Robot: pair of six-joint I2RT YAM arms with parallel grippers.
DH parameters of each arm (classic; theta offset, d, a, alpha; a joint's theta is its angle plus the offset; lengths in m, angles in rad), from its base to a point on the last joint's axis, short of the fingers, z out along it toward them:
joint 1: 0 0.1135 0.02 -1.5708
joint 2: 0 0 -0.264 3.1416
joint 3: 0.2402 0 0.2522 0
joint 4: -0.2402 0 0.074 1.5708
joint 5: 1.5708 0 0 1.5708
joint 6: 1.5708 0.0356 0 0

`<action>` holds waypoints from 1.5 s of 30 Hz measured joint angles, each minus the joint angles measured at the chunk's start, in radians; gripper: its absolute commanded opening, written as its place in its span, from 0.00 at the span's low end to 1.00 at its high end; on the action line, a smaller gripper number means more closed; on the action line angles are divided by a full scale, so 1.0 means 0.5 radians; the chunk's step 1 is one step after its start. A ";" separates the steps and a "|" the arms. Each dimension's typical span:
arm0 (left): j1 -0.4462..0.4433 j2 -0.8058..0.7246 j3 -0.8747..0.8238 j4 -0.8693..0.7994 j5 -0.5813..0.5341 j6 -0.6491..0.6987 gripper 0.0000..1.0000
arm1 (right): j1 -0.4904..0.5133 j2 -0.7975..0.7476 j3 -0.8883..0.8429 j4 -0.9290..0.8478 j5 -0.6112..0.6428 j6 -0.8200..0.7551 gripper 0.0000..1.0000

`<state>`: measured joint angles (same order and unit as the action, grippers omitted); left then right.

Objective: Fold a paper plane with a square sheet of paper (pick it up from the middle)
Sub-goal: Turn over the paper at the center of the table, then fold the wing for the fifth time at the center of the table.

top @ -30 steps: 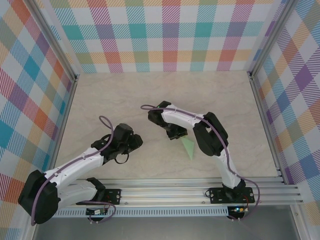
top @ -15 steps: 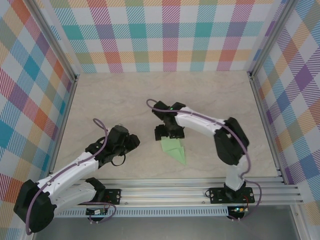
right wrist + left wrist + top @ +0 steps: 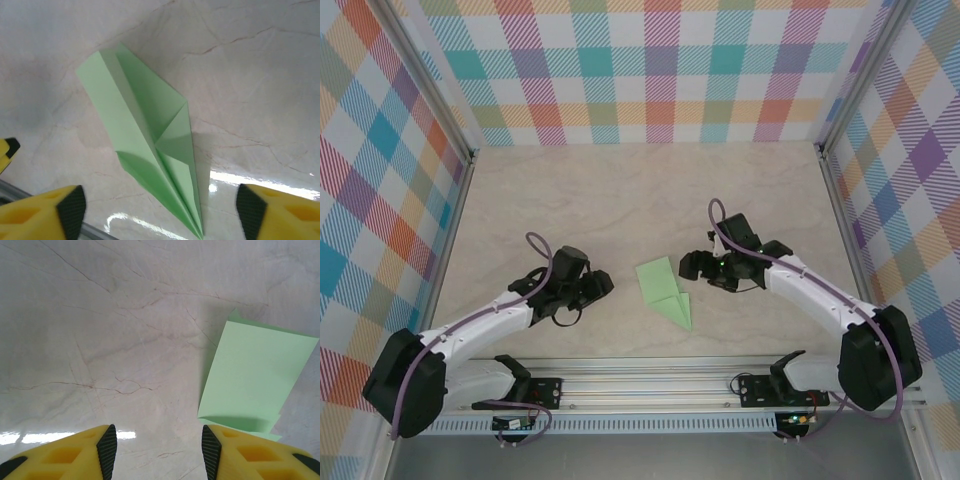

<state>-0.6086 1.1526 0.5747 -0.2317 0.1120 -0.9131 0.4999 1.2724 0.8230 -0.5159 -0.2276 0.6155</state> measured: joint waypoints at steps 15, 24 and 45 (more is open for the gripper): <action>-0.103 0.379 0.099 0.323 0.050 -0.187 0.50 | -0.030 0.064 -0.251 0.301 -0.674 -0.069 0.22; -0.115 0.466 0.118 0.432 0.042 -0.241 0.51 | -0.027 0.204 -0.134 0.254 -0.882 -0.190 0.20; -0.130 0.865 0.386 0.529 0.081 -0.267 0.50 | -0.002 0.642 0.033 0.206 -0.976 -0.391 0.20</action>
<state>-0.6739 1.5852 0.7677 0.0326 0.1524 -1.0466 0.4992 1.5936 0.8394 -0.4129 -0.7155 0.4202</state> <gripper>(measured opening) 0.504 0.199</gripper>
